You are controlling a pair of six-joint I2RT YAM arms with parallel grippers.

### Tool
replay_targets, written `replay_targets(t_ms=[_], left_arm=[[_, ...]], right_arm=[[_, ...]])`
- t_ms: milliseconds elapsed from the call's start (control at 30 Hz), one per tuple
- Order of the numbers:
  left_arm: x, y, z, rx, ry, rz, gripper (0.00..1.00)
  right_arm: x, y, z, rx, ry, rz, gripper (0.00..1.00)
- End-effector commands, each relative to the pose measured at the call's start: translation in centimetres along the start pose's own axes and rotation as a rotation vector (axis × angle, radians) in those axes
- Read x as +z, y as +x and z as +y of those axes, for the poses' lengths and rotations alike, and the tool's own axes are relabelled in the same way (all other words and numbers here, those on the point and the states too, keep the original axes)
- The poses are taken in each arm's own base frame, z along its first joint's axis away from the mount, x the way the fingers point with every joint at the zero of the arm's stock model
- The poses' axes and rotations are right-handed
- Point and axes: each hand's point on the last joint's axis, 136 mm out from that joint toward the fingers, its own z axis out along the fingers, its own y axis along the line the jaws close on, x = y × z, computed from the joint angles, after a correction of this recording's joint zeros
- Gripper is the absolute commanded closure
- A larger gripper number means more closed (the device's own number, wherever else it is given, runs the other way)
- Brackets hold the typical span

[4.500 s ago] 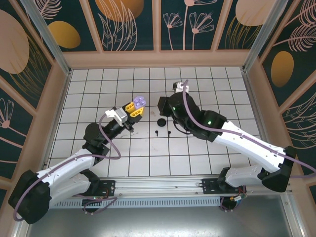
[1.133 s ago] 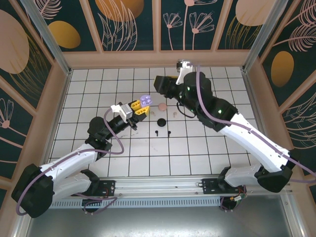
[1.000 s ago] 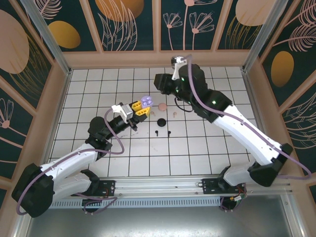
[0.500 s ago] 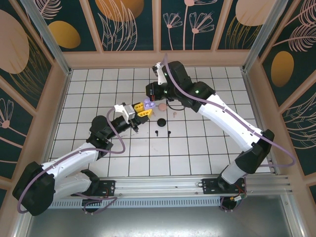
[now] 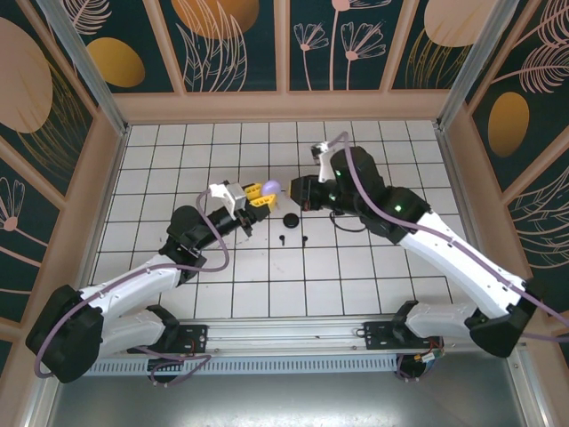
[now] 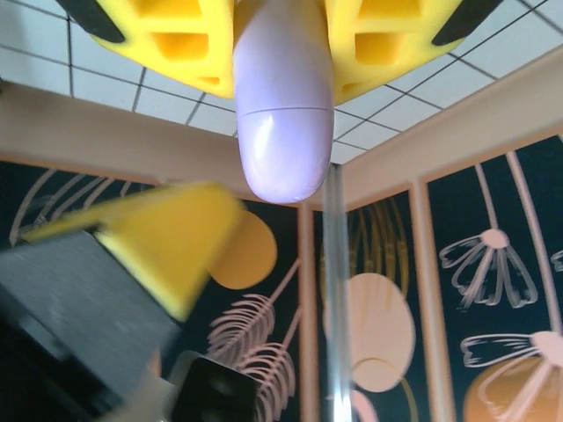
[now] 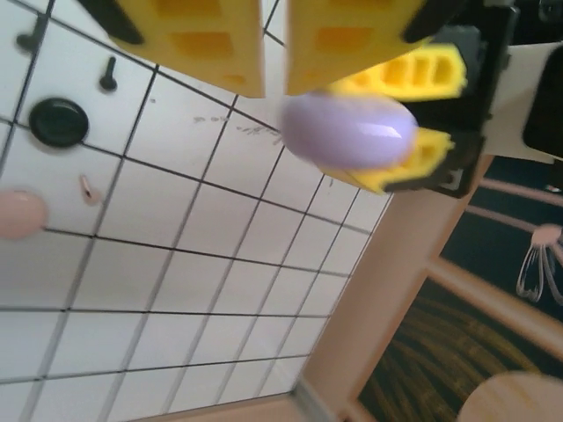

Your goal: Insert the wireless bluetooth earbuds into the charging case

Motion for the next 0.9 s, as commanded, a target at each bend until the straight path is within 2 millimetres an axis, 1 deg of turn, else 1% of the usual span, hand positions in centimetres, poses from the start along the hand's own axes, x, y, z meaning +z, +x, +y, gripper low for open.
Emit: replay_targets(t_ms=[0, 67, 100, 233, 333, 433, 500, 633, 700, 867], left_arm=[[-0.5, -0.4, 2.6, -0.145, -0.150, -0.026, 1.00], [-1.5, 1.4, 4.1, -0.235, -0.250, 0.004, 1.00], [-2.1, 2.6, 4.8, -0.290, -0.304, 0.027, 1.00], [-3.8, 7.3, 6.6, -0.455, -0.430, 0.146, 1.00], [-4.9, 10.6, 7.5, -0.593, -0.465, 0.209, 1.00], [-5.6, 13.3, 8.0, -0.724, -0.458, 0.258, 1.00], [-5.7, 14.7, 8.0, -0.781, -0.450, 0.289, 1.00], [-5.3, 17.3, 7.2, -0.877, -0.401, 0.367, 1.00], [-5.2, 18.8, 6.8, -0.927, -0.383, 0.408, 1.00], [-5.5, 21.0, 6.3, -1.005, -0.377, 0.437, 1.00]], right_arm=[[-1.3, -1.3, -3.1, 0.104, 0.088, -0.130, 0.76], [-0.7, 0.0, -4.6, 0.125, 0.127, -0.116, 0.71], [-0.2, 0.9, -5.5, 0.134, 0.150, -0.098, 0.66], [1.8, 4.5, -8.3, 0.172, 0.208, -0.037, 0.56], [3.3, 6.7, -9.8, 0.194, 0.228, 0.004, 0.52], [4.5, 8.2, -10.8, 0.200, 0.255, 0.035, 0.49], [5.3, 8.9, -11.6, 0.193, 0.285, 0.060, 0.47], [6.9, 10.0, -12.9, 0.161, 0.348, 0.107, 0.43], [7.5, 10.1, -13.4, 0.146, 0.377, 0.120, 0.41], [9.2, 10.1, -14.5, 0.100, 0.439, 0.149, 0.37]])
